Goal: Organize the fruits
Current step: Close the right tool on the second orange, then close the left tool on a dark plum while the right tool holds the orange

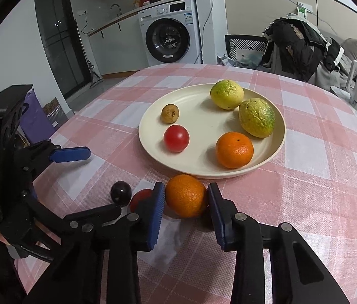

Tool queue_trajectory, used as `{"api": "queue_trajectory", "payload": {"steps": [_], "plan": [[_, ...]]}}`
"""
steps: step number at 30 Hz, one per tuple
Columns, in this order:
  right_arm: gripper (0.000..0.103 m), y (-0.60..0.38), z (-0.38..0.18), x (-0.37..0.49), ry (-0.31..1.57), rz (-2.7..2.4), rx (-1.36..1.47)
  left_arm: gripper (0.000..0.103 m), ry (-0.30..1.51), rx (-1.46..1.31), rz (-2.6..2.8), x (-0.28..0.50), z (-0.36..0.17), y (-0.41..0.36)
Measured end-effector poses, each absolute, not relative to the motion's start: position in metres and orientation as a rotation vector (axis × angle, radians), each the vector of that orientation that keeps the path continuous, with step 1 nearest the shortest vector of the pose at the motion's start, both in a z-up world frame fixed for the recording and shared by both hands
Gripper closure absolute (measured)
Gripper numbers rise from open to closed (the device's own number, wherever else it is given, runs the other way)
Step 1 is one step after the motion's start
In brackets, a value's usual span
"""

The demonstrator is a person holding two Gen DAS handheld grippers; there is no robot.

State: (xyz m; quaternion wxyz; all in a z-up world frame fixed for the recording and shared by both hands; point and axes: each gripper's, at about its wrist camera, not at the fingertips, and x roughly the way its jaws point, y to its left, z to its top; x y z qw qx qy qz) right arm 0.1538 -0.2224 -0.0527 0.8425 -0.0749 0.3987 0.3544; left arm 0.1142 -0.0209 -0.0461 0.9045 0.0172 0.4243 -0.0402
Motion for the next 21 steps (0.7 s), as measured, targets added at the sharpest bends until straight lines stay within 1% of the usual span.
{"api": "queue_trajectory", "payload": {"steps": [8, 21], "plan": [[0.068, -0.238, -0.045, 0.156, 0.911, 0.801, -0.106, 0.001, 0.875, 0.036, -0.084, 0.115, -0.047, -0.021], [0.068, -0.236, -0.046, 0.131, 0.969, 0.893, -0.257, 0.001, 0.875, 0.036, -0.084, 0.113, -0.047, -0.019]]}}
